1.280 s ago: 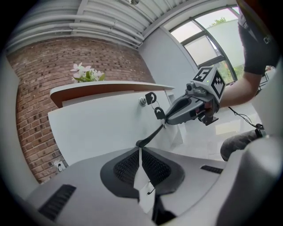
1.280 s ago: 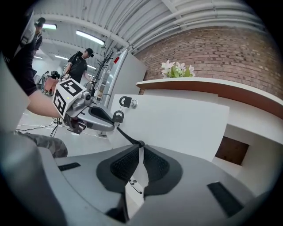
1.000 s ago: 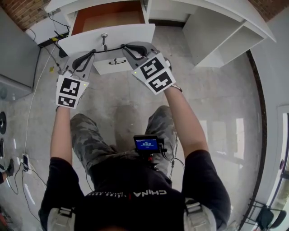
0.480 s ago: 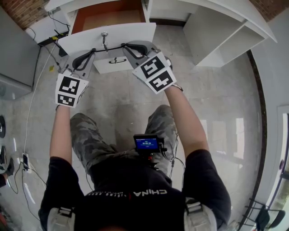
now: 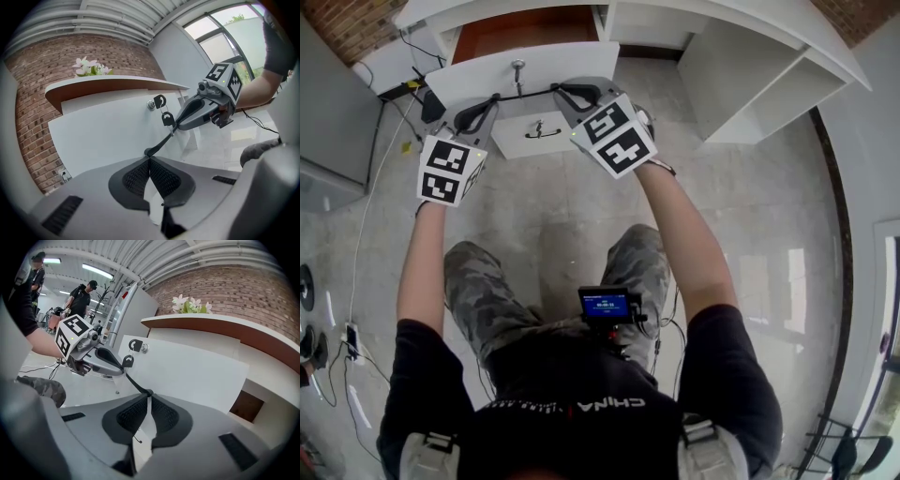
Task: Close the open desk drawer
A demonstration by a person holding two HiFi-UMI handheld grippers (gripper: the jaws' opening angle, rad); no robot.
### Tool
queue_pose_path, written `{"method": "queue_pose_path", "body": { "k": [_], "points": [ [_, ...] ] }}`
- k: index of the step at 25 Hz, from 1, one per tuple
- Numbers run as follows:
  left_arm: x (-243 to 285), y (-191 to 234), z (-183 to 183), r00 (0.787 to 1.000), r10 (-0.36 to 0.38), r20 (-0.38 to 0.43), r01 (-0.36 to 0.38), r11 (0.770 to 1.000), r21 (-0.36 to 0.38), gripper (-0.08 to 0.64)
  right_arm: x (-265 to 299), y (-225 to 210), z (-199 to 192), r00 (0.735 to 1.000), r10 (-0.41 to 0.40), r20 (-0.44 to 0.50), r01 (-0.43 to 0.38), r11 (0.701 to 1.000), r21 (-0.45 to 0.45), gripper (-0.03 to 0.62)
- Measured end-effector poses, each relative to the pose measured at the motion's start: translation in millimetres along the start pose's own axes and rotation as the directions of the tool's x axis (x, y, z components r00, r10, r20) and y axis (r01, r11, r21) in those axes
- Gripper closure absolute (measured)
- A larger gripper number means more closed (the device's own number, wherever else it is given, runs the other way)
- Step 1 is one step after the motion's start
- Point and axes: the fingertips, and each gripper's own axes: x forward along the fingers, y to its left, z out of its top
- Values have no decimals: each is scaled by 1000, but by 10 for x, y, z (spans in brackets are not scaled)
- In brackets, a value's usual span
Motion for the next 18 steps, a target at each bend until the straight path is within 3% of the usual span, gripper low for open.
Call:
{"method": "queue_pose_path", "body": {
  "k": [7,18],
  "points": [
    [306,191,36,999,-7,-47,8,1000,11,548,228,-302,-8,999,-24,-20,25,1000,16,572],
    [643,419,15,998,-15,-53,15,1000,5,548,521,-553,-5,998,-57,-23,57,998,5,572]
  ]
}}
